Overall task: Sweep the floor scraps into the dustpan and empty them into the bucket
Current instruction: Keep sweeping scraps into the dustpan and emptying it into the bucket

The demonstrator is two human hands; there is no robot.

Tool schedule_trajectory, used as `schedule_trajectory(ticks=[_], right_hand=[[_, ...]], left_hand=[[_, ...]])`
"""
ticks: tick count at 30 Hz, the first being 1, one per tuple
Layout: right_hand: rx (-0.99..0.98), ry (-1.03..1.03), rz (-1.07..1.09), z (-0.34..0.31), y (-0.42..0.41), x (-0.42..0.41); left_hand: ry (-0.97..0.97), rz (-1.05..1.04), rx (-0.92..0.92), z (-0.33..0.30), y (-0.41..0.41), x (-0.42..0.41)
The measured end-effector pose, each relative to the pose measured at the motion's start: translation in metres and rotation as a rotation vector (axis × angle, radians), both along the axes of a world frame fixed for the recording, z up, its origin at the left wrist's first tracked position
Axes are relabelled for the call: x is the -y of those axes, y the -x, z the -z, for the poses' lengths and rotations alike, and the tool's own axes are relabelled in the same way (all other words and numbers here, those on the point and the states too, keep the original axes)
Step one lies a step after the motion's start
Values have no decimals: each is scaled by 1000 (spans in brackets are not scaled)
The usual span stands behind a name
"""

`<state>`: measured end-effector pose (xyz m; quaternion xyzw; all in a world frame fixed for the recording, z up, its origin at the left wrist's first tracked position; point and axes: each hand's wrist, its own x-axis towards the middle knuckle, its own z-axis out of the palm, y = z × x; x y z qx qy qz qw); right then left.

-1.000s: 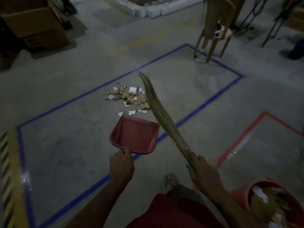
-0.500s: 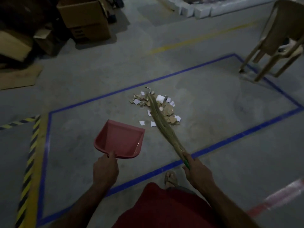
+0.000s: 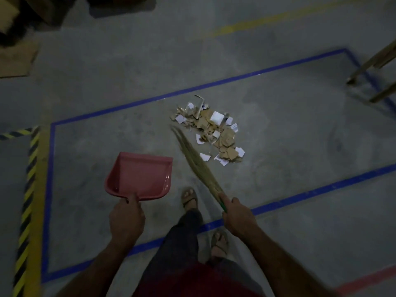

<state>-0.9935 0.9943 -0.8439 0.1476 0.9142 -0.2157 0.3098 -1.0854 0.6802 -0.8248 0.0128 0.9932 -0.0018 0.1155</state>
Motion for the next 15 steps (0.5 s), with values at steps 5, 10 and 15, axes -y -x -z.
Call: schedule_trajectory(ticks=[5,10,15], right_hand=[[122,16,-103,75,77,14],[236,26,-114,173,153,5],[304,-59,57,269,199,-43]], left_hand=[[21,0,154,69,70,3],[14,98,233,162,127,-19],[-6,162,258,252,159,-48]])
